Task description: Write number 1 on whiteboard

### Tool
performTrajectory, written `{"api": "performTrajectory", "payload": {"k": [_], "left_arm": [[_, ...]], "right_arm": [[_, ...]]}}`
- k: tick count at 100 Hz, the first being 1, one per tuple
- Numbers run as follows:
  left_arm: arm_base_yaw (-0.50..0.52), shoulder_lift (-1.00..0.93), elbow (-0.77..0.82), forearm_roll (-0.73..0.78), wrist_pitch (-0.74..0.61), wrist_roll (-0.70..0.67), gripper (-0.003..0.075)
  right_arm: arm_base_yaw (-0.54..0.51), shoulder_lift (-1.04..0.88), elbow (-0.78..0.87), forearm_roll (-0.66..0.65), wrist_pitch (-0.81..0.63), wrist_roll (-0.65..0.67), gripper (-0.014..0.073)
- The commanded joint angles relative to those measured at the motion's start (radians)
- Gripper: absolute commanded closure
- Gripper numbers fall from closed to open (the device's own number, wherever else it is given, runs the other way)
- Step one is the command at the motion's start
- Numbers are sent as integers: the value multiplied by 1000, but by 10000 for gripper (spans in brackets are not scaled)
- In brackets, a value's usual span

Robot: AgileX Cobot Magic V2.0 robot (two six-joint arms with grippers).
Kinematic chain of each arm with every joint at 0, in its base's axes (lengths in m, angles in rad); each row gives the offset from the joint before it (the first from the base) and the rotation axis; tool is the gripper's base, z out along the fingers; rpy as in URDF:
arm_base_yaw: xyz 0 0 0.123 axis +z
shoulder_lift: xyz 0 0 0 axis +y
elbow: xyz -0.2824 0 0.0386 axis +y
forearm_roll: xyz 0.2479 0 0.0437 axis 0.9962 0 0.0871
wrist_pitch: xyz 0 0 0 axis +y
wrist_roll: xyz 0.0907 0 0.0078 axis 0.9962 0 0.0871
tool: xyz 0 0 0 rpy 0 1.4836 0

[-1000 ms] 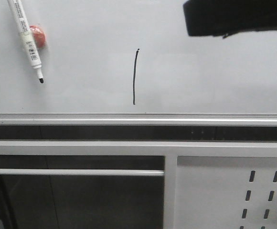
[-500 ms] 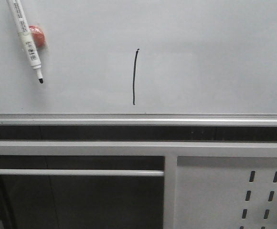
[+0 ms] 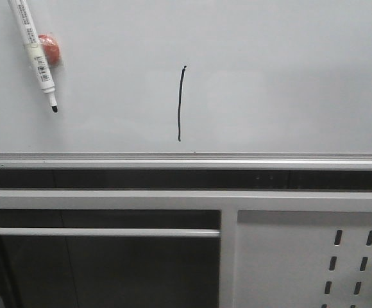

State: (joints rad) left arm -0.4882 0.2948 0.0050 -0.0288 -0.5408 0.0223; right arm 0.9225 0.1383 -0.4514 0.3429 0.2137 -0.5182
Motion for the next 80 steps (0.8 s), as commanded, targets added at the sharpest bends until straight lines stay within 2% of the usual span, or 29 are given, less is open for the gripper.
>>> {"api": "performTrajectory", "payload": {"k": [1, 16, 32, 56, 80], "left_arm": [[-1, 9, 19, -10, -33, -9, 738], [-1, 9, 19, -10, -39, -9, 738], [-1, 9, 19, -10, -26, -9, 738], [-1, 9, 19, -10, -26, -9, 738], [-1, 9, 19, -10, -5, -9, 738]], "right_arm": [[-26, 2, -28, -23, -34, -14, 641], [-130, 2, -12, -67, -29, -14, 641], [-329, 2, 39, -67, -24, 35, 641], [-624, -8, 101, -67, -11, 34, 641], [-758, -70, 103, -67, -11, 34, 642]]}}
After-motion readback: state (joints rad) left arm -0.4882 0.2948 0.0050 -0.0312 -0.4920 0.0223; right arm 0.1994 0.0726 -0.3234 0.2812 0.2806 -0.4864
